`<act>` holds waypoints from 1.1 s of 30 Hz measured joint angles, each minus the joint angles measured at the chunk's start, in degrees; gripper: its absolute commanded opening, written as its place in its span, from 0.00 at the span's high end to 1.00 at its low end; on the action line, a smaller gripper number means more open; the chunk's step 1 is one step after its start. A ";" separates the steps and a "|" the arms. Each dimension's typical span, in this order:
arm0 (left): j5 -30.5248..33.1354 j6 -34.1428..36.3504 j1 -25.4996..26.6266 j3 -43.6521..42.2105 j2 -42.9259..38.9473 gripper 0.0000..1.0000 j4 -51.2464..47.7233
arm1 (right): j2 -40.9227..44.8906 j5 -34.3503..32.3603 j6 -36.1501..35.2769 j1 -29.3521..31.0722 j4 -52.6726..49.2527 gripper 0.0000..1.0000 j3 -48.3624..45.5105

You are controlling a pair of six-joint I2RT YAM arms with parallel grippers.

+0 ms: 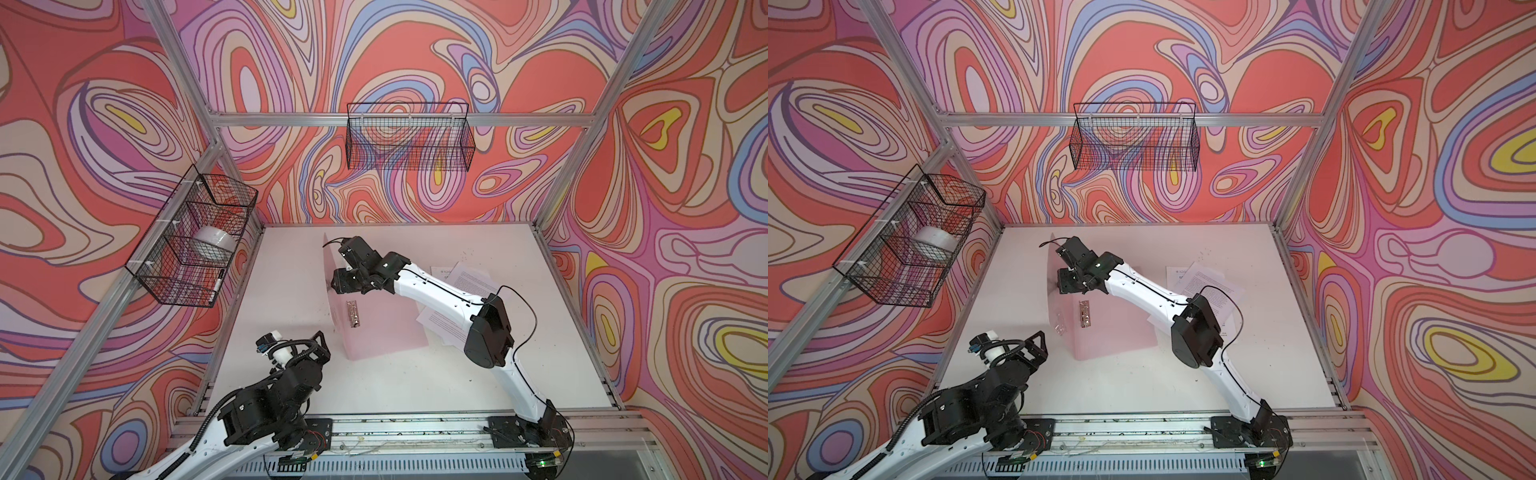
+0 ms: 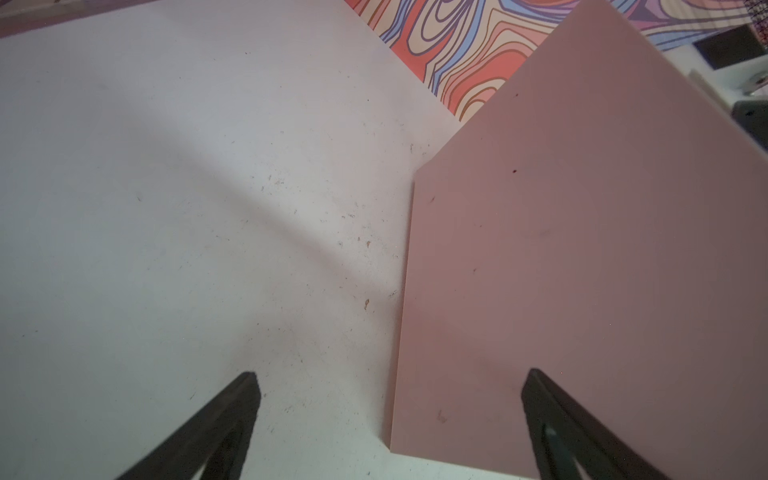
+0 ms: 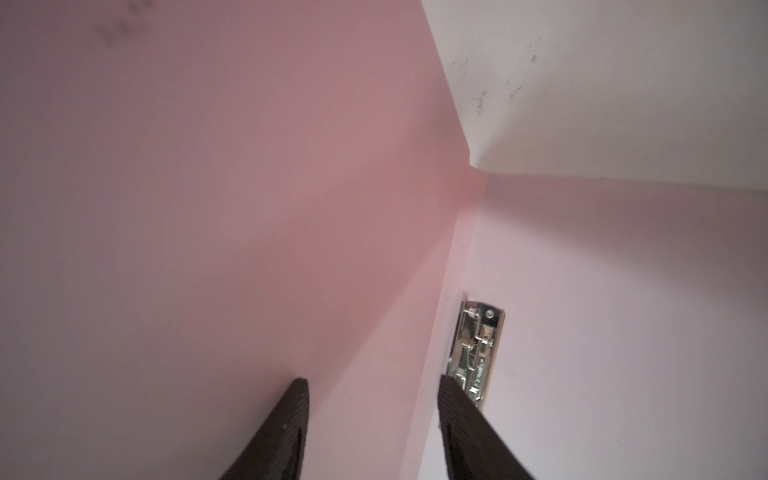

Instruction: Put the files into the folder

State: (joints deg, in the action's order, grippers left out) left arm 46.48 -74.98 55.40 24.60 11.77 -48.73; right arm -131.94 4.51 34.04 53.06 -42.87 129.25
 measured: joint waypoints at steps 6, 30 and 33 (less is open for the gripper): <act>2.89 1.95 0.00 9.60 -1.99 0.00 -9.01 | 0.00 0.24 1.09 2.49 0.46 0.48 1.20; 4.02 28.09 0.00 22.03 15.56 0.00 20.96 | 11.45 -3.17 1.53 2.64 12.00 0.49 -20.50; 3.82 28.50 0.00 22.29 17.27 0.00 22.75 | 14.99 -1.62 2.47 2.64 16.52 0.49 -25.99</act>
State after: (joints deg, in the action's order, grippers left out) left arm 50.30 -46.48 55.40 46.89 29.04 -25.98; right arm -116.95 2.90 36.51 55.70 -26.35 103.26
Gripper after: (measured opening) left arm 0.994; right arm 0.508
